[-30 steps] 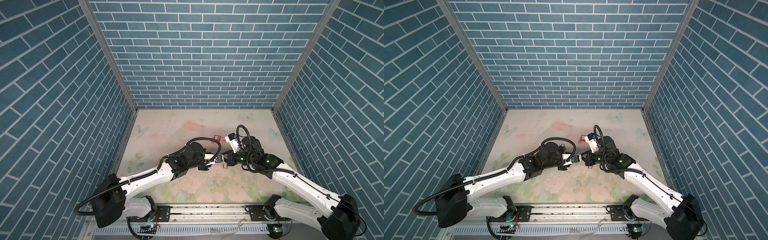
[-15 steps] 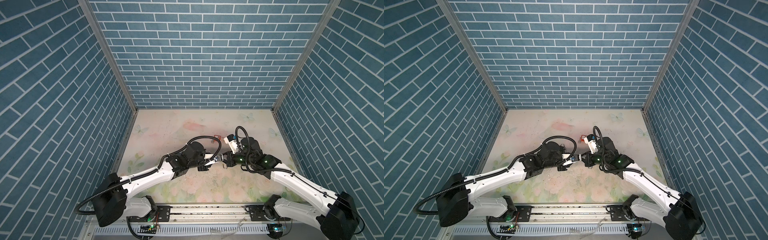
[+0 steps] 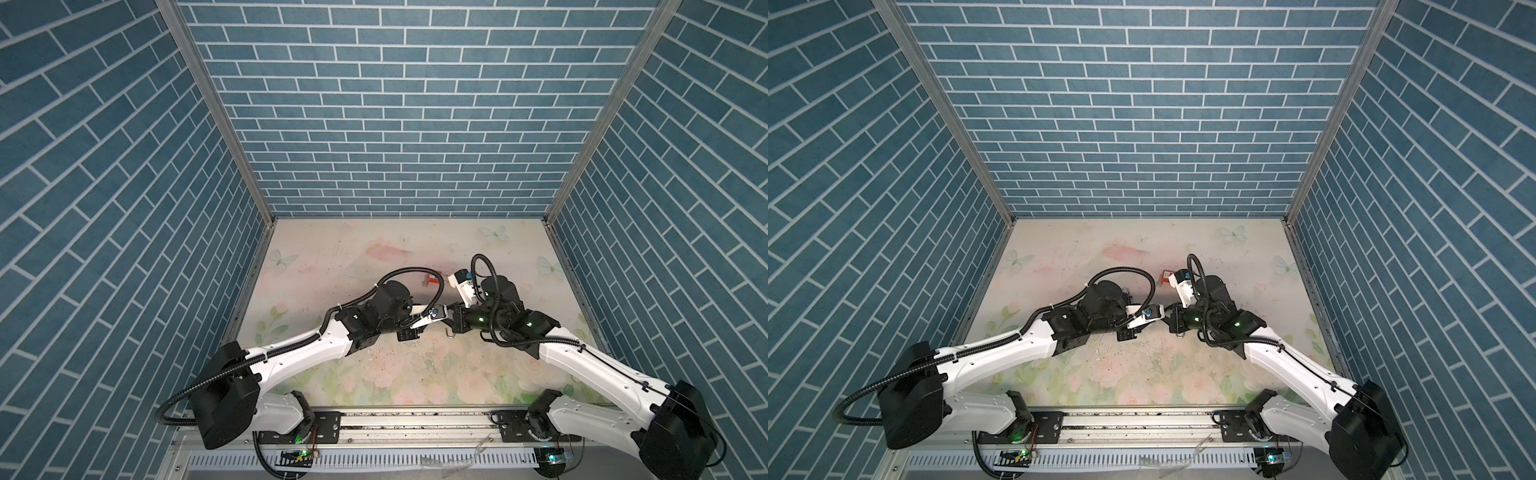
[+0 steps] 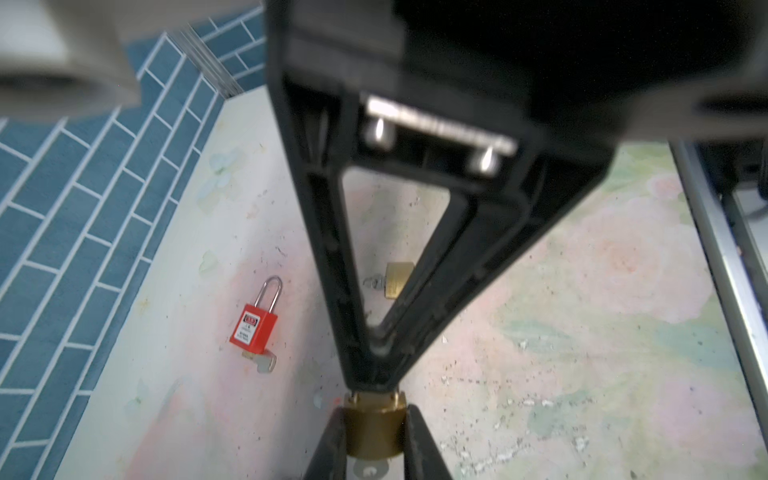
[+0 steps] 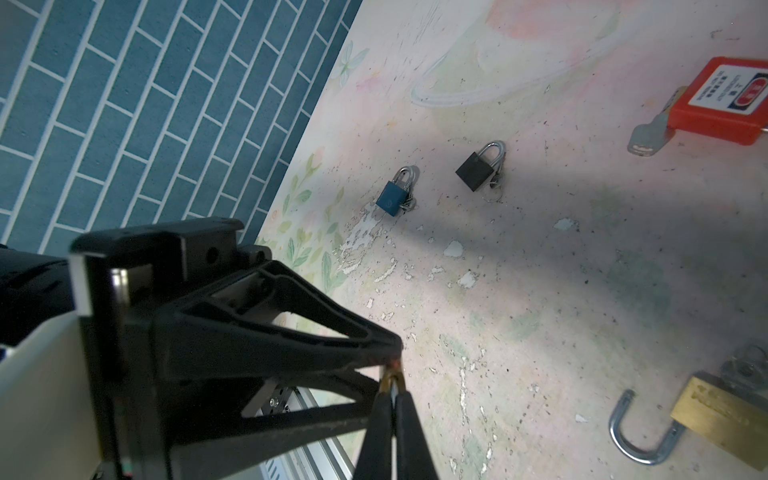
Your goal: Lock with the key
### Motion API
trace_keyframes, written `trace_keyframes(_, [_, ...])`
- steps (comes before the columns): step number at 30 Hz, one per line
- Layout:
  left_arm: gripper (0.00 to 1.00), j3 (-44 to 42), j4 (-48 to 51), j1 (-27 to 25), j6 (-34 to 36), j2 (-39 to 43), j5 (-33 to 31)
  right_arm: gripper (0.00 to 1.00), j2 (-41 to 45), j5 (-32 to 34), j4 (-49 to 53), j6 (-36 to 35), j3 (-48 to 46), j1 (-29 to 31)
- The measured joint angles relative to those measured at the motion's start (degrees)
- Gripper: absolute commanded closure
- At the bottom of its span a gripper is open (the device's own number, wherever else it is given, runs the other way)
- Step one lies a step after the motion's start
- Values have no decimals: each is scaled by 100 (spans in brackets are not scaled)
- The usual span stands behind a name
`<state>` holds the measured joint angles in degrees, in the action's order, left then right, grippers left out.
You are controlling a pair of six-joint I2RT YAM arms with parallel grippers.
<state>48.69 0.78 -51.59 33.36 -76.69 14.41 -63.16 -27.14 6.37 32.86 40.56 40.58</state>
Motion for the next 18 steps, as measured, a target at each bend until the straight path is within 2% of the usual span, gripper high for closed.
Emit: trace_keyframes(18, [100, 0, -208, 35, -463, -76, -286, 100, -186, 46, -498, 140, -66, -44])
